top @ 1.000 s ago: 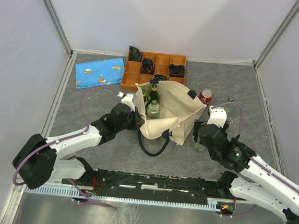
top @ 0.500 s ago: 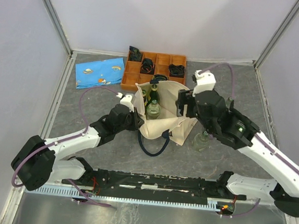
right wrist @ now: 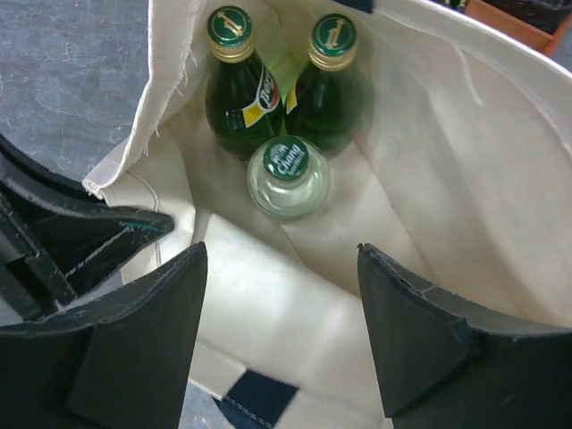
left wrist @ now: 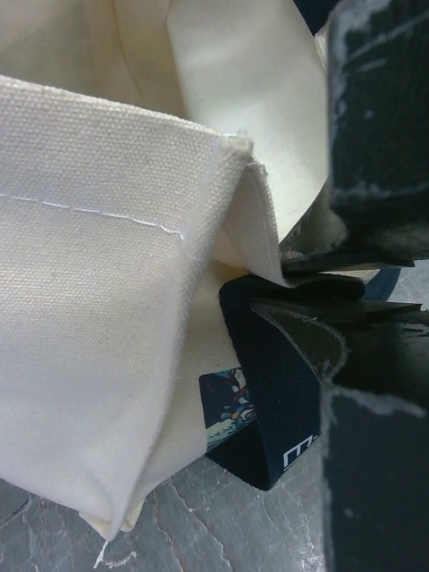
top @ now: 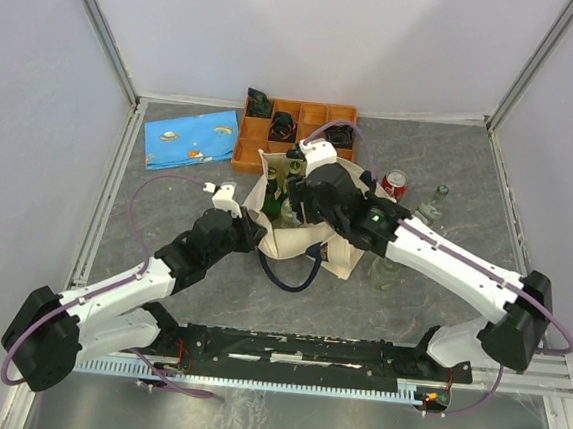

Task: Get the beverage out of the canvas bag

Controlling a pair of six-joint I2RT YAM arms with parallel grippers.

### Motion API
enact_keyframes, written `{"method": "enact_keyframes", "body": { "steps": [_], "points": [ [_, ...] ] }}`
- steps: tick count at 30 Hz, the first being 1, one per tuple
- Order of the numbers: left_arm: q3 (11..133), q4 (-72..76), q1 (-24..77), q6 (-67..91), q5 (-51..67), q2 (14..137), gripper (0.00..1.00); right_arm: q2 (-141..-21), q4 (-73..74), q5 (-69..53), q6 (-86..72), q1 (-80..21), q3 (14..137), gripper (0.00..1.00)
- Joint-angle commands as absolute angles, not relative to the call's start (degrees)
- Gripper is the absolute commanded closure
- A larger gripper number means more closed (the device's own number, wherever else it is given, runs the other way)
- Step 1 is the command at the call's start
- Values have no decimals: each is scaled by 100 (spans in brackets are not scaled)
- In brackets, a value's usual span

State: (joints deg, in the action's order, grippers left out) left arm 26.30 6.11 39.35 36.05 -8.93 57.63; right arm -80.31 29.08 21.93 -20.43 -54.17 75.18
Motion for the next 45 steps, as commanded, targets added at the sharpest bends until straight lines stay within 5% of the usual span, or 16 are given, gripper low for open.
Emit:
{"method": "enact_keyframes", "body": {
  "steps": [1, 33, 41, 45],
  "points": [
    [2539, 490, 3876, 3845, -1571, 5724, 78, -8464, 2199, 1995, -1948, -5423, 7732, 26],
    [2533, 482, 3878, 3842, -1696, 5760, 78, -9920, 1618, 2174, -1964, -5027, 8054, 40],
    [2605, 500, 3876, 3778, -1758, 5854, 77, -10243, 1699, 2160, -1876, -5008, 8233, 54],
    [2694, 522, 3866, 3707, -1758, 6020, 76, -10350, 1730, 2144, -1881, -5010, 8226, 69]
  ]
}}
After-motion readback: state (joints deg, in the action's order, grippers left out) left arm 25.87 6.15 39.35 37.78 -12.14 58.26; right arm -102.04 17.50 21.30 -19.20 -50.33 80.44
